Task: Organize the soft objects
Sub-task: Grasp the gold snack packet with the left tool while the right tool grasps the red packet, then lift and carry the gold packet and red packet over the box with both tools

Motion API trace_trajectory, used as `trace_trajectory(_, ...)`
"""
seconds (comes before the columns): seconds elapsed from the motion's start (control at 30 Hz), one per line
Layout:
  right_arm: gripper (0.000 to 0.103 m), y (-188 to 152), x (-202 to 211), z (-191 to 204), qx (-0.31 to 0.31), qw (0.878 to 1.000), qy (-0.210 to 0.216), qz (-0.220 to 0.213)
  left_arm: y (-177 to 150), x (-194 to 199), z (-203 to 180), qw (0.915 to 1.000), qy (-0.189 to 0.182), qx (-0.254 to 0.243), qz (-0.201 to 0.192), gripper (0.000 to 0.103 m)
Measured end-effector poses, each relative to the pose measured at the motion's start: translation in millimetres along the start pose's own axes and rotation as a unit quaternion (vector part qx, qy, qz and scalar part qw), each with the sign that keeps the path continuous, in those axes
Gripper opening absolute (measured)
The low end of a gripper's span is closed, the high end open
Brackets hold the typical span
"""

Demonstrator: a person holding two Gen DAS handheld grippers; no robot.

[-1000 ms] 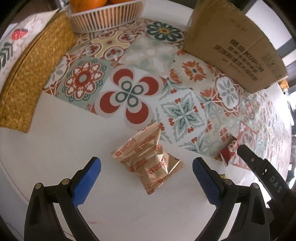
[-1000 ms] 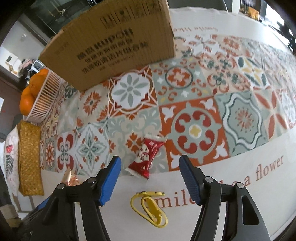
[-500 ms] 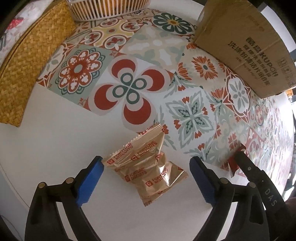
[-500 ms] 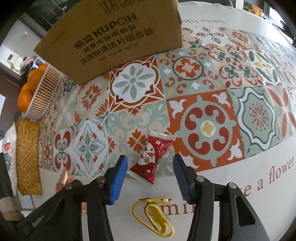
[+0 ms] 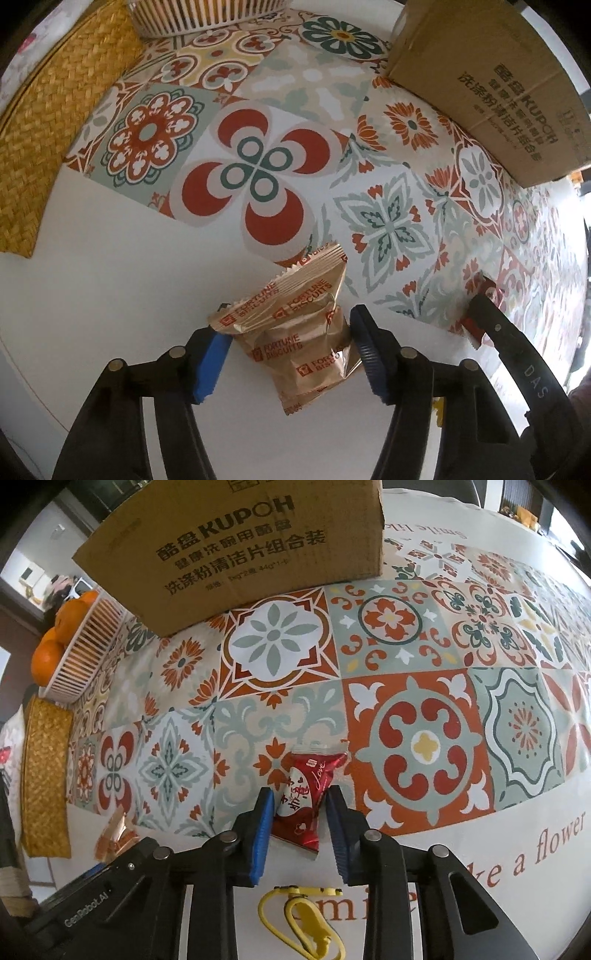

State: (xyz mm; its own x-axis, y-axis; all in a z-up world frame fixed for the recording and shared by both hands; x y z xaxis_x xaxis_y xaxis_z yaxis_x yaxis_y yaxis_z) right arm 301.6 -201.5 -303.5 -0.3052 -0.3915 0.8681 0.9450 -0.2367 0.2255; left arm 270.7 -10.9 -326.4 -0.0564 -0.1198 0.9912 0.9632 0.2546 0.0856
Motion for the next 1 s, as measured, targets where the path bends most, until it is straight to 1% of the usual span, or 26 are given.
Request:
trace_trajectory(0.13, 0.028, -1.8, 3.0, -1.8, 0.007, 1.000, 0.002, -0.003, -2.5, 4.4, -3.0, 0.9996, -0.007, -0.023, -0.012, 0.058)
trace_trajectory(0.27, 0.026, -3.1, 9.0, -4.2, 0.010, 1.000, 0.008, -0.005, -8.5, 15.1, -10.6, 0.9986, -0.010, -0.044, -0.027, 0.057)
trace_trajectory(0.43, 0.026, -4.7, 16.1, -2.7, 0.018, 1.000, 0.018, -0.014, -9.9, 22.8, -18.2, 0.9966, -0.015, -0.064, -0.050, 0.057)
trace_trajectory(0.57, 0.026, -5.8, 24.8, -1.1, 0.023, 0.999, 0.031, -0.024, -8.4, 39.0, -26.6, 0.9939, -0.021, -0.078, -0.074, 0.057)
trace_trajectory(0.87, 0.026, -3.0, 44.4, -1.8, 0.028, 0.998, 0.037, -0.042, -4.6, 52.9, -38.9, 0.9885, -0.026, -0.102, -0.109, 0.056)
trace_trajectory(1.0, 0.026, 0.3, 53.7, 0.8, 0.029, 0.997, 0.040, -0.053, -0.3, 61.1, -36.7, 0.9850, -0.027, -0.111, -0.129, 0.056)
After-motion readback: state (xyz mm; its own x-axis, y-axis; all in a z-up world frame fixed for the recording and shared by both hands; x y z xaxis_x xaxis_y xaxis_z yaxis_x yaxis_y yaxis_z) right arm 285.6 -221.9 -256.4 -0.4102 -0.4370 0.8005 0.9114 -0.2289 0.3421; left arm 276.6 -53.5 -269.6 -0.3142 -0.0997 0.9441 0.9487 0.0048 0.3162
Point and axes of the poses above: each gripper's, at about its wrist camera, not at the fingertips, and x roughly against the way its jaws point, z to its left, y to its top, the point moved 8 cm from there along -x, roughly the way its jaws point, and after that the axes turned 13 degrees about y, right-handed, at the moved point
